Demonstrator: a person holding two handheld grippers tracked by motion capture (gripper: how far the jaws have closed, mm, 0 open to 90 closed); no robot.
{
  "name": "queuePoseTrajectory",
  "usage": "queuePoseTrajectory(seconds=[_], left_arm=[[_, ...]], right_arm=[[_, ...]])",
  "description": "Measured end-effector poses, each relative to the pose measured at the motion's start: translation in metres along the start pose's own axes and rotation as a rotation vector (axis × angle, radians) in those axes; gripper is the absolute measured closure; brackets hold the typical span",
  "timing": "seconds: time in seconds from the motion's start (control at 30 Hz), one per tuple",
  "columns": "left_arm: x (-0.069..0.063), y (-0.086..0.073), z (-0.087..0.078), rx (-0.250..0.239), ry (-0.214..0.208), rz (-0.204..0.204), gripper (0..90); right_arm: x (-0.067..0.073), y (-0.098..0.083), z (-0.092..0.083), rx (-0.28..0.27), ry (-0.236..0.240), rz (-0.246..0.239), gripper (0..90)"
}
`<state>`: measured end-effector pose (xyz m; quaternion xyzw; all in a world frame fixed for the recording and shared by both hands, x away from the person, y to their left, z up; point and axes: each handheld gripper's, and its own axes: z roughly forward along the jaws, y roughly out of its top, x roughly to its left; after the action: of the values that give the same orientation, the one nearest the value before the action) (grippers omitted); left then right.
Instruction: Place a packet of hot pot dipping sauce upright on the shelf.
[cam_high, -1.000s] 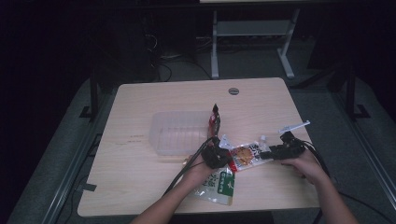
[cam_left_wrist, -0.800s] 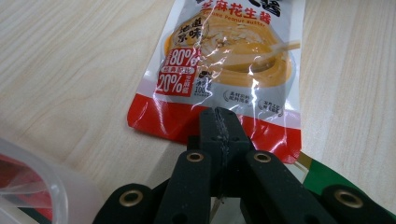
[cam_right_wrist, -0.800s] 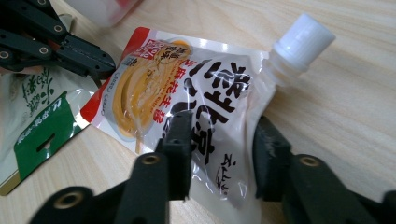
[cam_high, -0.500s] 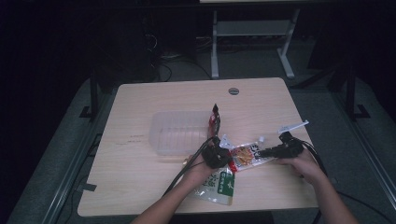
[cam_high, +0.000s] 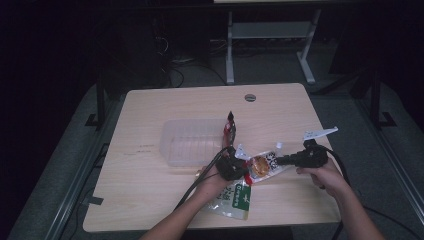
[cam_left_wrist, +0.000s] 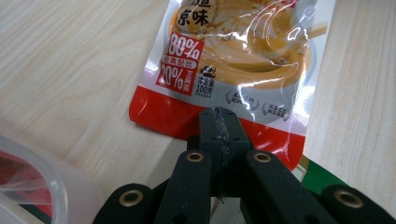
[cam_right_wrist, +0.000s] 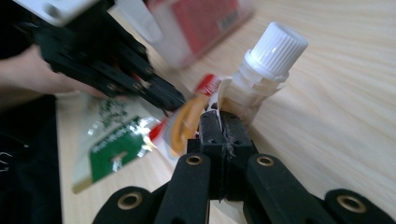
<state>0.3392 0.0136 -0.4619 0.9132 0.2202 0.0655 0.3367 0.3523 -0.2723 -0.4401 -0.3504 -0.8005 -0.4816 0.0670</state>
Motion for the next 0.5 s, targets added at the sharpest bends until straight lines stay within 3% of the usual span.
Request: queuePoseTrajectory(seconds=[0.27, 0.5], left_arm=[[0.001, 0.000, 0.000, 0.001, -0.001, -0.002, 90.0], [0.002, 0.000, -0.002, -0.012, -0.021, -0.026, 90.0]], right_arm=[[0.019, 0.013, 0.004, -0.063, 0.100, -0.040, 89.4], [0.031, 0.023, 0.004, -0.089, 0.102, -0.085, 89.5]])
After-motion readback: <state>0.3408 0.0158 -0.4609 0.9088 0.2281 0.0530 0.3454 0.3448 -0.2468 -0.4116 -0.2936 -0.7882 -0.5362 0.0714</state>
